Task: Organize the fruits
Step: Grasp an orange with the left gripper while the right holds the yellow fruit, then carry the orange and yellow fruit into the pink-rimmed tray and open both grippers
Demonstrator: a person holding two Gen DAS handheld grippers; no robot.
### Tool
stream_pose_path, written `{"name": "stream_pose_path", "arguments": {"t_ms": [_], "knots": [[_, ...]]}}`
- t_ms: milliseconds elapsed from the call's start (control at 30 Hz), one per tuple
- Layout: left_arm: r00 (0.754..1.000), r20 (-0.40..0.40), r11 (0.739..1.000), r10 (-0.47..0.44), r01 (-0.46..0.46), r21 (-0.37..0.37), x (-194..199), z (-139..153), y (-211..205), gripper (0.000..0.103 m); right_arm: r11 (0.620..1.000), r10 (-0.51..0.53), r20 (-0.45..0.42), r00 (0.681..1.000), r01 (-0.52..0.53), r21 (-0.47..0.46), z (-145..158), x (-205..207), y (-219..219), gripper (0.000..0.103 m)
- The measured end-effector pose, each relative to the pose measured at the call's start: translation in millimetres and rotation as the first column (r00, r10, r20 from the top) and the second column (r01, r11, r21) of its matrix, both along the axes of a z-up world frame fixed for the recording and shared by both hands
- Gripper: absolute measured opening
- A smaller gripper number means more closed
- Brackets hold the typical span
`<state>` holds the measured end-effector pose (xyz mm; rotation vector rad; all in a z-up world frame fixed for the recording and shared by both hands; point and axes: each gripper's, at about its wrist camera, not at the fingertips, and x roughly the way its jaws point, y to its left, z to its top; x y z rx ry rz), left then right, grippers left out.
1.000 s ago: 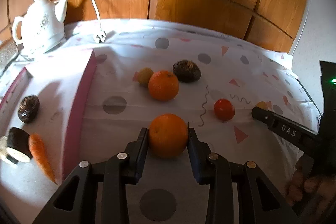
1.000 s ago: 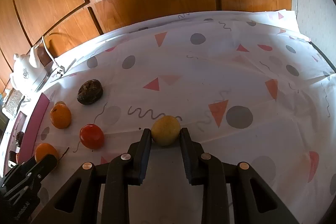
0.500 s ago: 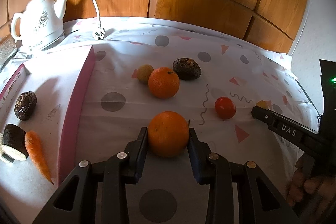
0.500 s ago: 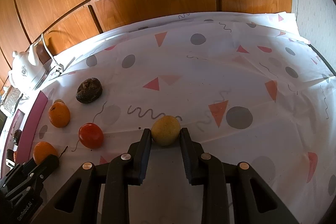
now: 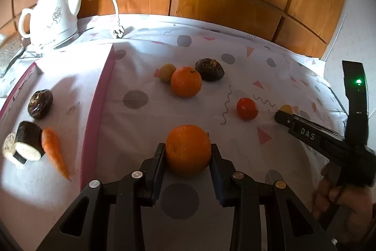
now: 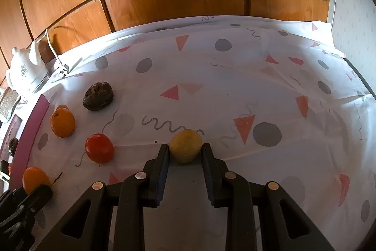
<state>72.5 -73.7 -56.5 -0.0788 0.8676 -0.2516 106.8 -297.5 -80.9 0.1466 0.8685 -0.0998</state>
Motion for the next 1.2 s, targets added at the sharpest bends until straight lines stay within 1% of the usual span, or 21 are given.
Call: {"name": "stream_pose_path", "arguments": {"t_ms": [133, 333, 633, 733, 867, 967, 1100, 1200], "knots": [[1.0, -0.009, 1.0, -0.001, 0.001, -0.019, -8, 5, 4, 0.036, 1.0, 0.004, -0.006, 1.0, -0.004, -0.007, 0, 0, 1, 0.028], [1.0, 0.022, 1.0, -0.012, 0.012, -0.024, -21, 21, 11, 0.036, 0.999, 0.01, -0.014, 1.0, -0.01, -0.042, 1, 1, 6, 0.028], [0.999, 0.04, 0.999, 0.01, -0.008, -0.034, -33, 36, 31, 0.036, 0.997, 0.015, -0.022, 1.0, -0.016, -0.069, 4, 1, 9, 0.028], [0.999, 0.046, 0.999, 0.024, -0.022, -0.046, -34, 41, 40, 0.036, 0.996, 0.035, -0.029, 0.999, -0.037, -0.085, 6, -2, 15, 0.028], [0.997, 0.044, 0.997, 0.057, -0.055, -0.062, -31, 44, 56, 0.036, 0.995, 0.092, -0.027, 0.995, -0.093, -0.048, 10, -11, 32, 0.028], [0.996, 0.043, 0.995, 0.083, -0.08, -0.068, -30, 45, 70, 0.036, 0.989, 0.145, -0.006, 0.989, -0.145, -0.02, 17, -18, 51, 0.028], [0.988, 0.038, 0.985, 0.153, -0.149, -0.087, -28, 47, 101, 0.036, 0.964, 0.264, 0.014, 0.964, -0.264, 0.013, 29, -21, 85, 0.028], [0.976, 0.042, 0.974, 0.214, -0.21, -0.083, -27, 49, 127, 0.036, 0.933, 0.35, 0.031, 0.936, -0.351, 0.08, 38, -23, 110, 0.028]]}}
